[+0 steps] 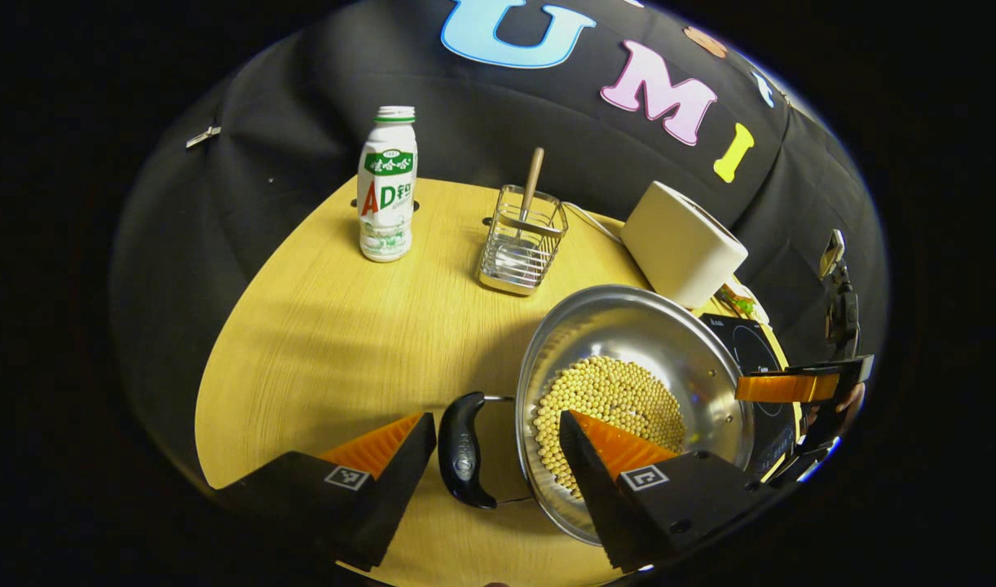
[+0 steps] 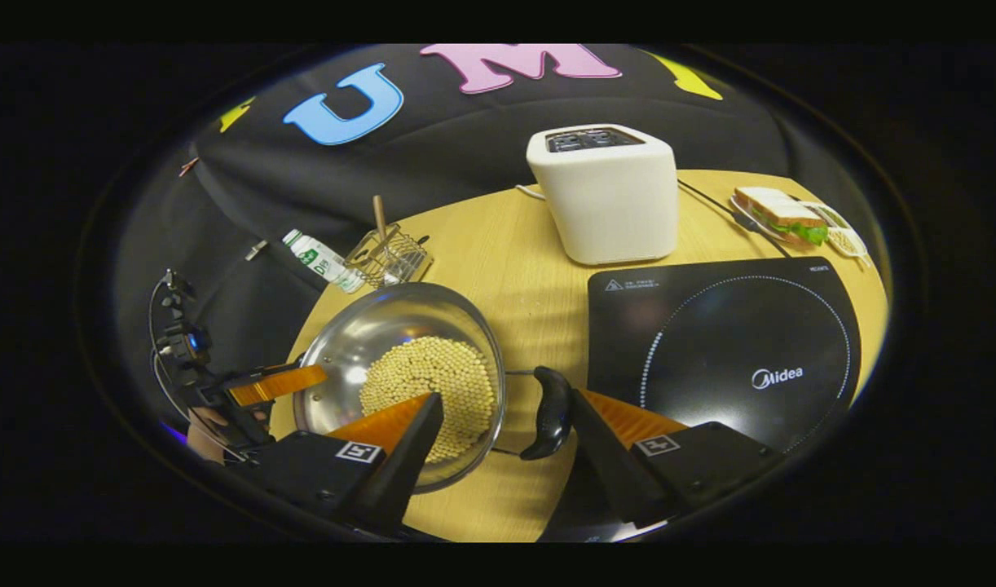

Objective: First push the handle of the pot to place it horizontally, then grasp the pot with both hands and set it on the induction cooktop.

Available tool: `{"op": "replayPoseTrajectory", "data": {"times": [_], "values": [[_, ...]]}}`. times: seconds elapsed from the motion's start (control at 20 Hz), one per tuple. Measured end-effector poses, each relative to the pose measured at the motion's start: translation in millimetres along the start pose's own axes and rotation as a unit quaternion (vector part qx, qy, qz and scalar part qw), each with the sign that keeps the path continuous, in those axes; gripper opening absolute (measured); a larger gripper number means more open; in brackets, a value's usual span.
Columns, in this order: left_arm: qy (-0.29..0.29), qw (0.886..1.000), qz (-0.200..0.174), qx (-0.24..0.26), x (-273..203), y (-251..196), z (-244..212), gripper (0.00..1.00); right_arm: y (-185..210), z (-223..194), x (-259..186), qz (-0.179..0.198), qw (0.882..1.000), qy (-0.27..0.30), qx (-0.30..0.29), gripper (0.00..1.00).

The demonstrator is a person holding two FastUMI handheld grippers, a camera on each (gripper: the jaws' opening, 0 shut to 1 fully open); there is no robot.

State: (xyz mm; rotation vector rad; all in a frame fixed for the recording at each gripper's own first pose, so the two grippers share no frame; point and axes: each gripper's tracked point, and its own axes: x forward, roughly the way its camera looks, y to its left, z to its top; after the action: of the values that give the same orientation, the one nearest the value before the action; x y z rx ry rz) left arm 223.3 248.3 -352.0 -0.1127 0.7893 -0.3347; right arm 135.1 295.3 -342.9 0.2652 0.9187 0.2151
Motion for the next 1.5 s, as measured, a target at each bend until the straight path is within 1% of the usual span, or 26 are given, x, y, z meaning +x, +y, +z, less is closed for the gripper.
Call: {"op": "replayPoseTrajectory", "data": {"times": [0.05,0.2,0.3,0.35,0.4,0.45,0.5,0.55,0.6,0.65,0.7,0.75,0.9,1.0,1.05,1.1,1.15,1.2,1.35,1.5], "values": [[0.007,1.000,-0.004,0.004,2.6,1.2,-2.5,0.96,1.4,-2.9,2.9,0.002,1.000,0.007,-0.004,0.97],[0.036,0.999,-0.013,0.014,9.5,8.8,-12.3,0.96,8.5,-15.7,11.1,0.009,0.999,0.025,-0.019,0.97],[0.041,0.999,-0.017,0.016,13.8,14.2,-13.3,0.95,11.2,-24.9,22.8,0.000,0.999,0.045,-0.025,0.97],[0.044,0.999,-0.017,0.017,16.2,16.9,-13.6,0.95,13.1,-28.6,29.8,-0.004,0.998,0.050,-0.024,0.90],[0.046,0.999,-0.012,0.022,18.8,20.7,-13.5,0.93,11.4,-29.6,34.1,-0.013,0.998,0.050,-0.022,0.78],[0.048,0.998,-0.008,0.029,20.5,24.5,-12.9,0.92,11.8,-26.3,36.5,-0.013,0.999,0.046,-0.012,0.77],[0.051,0.998,-0.004,0.035,22.3,28.9,-12.8,0.87,13.7,-25.9,40.8,-0.016,0.999,0.045,0.000,0.61],[0.053,0.998,-0.001,0.038,24.2,32.5,-12.8,0.85,13.1,-24.3,44.5,-0.020,0.999,0.041,0.014,0.67],[0.051,0.998,0.001,0.041,25.3,36.2,-11.3,0.85,13.5,-23.1,46.3,-0.022,0.999,0.041,0.024,0.65],[0.050,0.998,0.000,0.039,24.8,37.9,-10.8,0.76,13.8,-25.0,49.1,-0.024,0.998,0.045,0.028,0.63],[0.050,0.998,-0.003,0.038,25.4,38.0,-11.3,0.71,13.1,-28.1,50.5,-0.028,0.998,0.047,0.026,0.64],[0.049,0.998,-0.005,0.038,24.9,37.7,-11.3,0.71,11.6,-31.2,53.4,-0.033,0.998,0.047,0.021,0.64],[0.033,0.999,-0.001,0.024,27.0,39.5,-7.7,0.71,8.5,-25.9,54.6,-0.056,0.998,0.012,0.012,0.65],[0.020,1.000,-0.001,0.013,26.9,38.5,-6.6,0.69,7.2,-24.1,56.0,-0.064,0.998,-0.001,0.023,0.65],[0.019,1.000,-0.001,0.012,26.8,37.7,-7.4,0.69,7.3,-24.4,56.1,-0.066,0.997,-0.001,0.028,0.61],[0.020,1.000,0.000,0.012,26.6,38.0,-7.2,0.68,7.2,-23.9,56.5,-0.069,0.997,-0.003,0.034,0.61],[0.021,1.000,0.003,0.010,27.1,39.1,-7.2,0.67,7.0,-23.8,56.9,-0.072,0.997,0.001,0.035,0.55],[0.021,1.000,0.008,0.008,27.7,39.9,-6.6,0.67,7.1,-25.4,57.7,-0.074,0.997,0.003,0.033,0.59],[0.021,1.000,0.017,0.001,25.7,40.3,-8.5,0.66,7.0,-26.0,56.9,-0.077,0.996,0.008,0.034,0.56],[0.018,1.000,0.023,-0.003,21.4,42.1,-9.5,0.64,11.4,-30.2,55.1,-0.079,0.997,0.009,0.020,0.56]]}}
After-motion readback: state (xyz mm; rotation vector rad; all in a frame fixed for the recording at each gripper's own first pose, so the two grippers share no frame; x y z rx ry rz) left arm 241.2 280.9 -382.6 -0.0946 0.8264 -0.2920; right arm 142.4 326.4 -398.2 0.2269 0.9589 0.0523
